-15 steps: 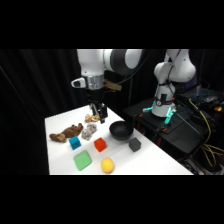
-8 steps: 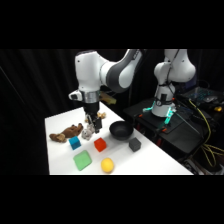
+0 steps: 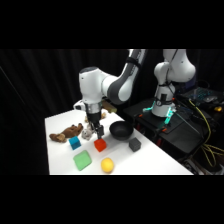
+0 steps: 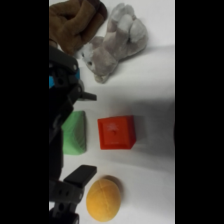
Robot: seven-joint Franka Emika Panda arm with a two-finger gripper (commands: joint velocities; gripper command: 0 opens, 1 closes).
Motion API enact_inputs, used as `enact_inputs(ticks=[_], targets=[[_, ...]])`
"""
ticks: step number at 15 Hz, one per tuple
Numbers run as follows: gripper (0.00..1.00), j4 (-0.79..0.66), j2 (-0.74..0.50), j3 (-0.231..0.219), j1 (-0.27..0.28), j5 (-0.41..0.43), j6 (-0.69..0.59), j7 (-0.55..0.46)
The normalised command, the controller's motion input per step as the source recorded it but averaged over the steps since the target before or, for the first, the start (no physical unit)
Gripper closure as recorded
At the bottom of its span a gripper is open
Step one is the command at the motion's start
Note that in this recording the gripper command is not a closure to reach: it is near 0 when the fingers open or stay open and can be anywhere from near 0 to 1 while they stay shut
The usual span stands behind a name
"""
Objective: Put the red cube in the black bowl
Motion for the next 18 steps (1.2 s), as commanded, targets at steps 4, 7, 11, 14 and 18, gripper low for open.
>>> enact_inputs(ticks=[4,7,11,14,18], targets=[[0.0,0.03,0.18,0.042,-0.042,0.042,0.23,0.01],[0.0,0.06,0.13,0.061,-0.012,0.046,0.17,0.03],[0.0,0.1,0.14,0.065,-0.007,0.068,0.14,0.02],[0.0,0.13,0.16,0.043,-0.031,0.077,0.14,-0.02],[1.0,0.15,0.14,0.049,-0.095,0.105,0.16,-0.07]])
